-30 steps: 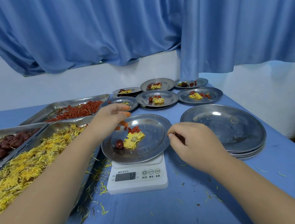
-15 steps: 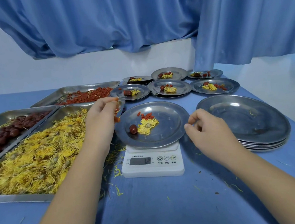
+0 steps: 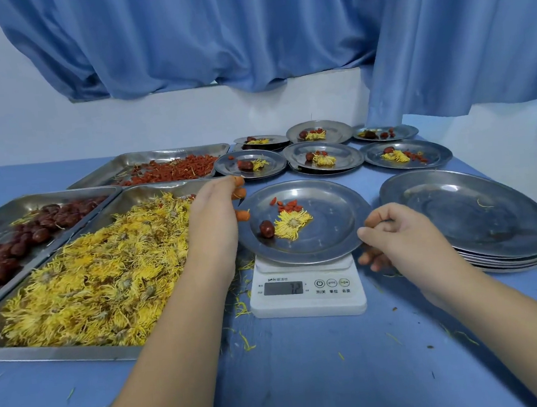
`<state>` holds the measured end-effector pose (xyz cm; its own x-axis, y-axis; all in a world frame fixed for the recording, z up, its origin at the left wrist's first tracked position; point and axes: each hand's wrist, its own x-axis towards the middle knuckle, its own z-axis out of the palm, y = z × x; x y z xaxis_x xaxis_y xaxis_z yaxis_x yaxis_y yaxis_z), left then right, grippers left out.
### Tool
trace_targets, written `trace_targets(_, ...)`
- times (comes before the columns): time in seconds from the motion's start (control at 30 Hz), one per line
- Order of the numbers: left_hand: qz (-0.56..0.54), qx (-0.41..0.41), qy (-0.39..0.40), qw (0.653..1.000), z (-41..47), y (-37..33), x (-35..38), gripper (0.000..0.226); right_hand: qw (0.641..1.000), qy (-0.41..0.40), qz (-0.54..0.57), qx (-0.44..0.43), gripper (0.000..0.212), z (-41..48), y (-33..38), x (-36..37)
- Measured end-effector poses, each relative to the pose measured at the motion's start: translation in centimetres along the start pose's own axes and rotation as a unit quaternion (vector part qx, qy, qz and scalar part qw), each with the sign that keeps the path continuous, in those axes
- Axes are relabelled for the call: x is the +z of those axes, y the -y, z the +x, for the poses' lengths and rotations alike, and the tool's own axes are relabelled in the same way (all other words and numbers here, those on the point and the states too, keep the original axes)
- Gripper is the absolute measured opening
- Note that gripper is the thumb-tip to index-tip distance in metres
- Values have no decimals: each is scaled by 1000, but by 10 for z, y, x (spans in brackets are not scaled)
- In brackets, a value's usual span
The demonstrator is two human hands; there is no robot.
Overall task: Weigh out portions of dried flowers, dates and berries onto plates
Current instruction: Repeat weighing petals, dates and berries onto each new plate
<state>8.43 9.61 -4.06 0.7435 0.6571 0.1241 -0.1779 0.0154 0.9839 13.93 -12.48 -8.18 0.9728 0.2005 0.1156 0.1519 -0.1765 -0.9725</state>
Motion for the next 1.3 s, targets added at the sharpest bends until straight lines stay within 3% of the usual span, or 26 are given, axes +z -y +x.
trace_targets(0.27,-158,-4,87,984,-7,-3,2,30,979,-42,197,38,15,10,16,-20)
trace_targets(0.43,-246,-5,135,960,-9,-5,3,35,967,-30,251,25,27,21,29,-38)
trace_targets(0.73,-368,-94,154,912,-8,2,15,42,965,-105,239,16,32,74,58,-73)
trace_targets(1.07,-459,-165,172,856,-8,8,25,53,951,-242,183,66,14,183,49,-103)
trace_targets(1.3,-507,-209,171,819,-2,11,28,57,931,-314,151,109,35,224,22,-115)
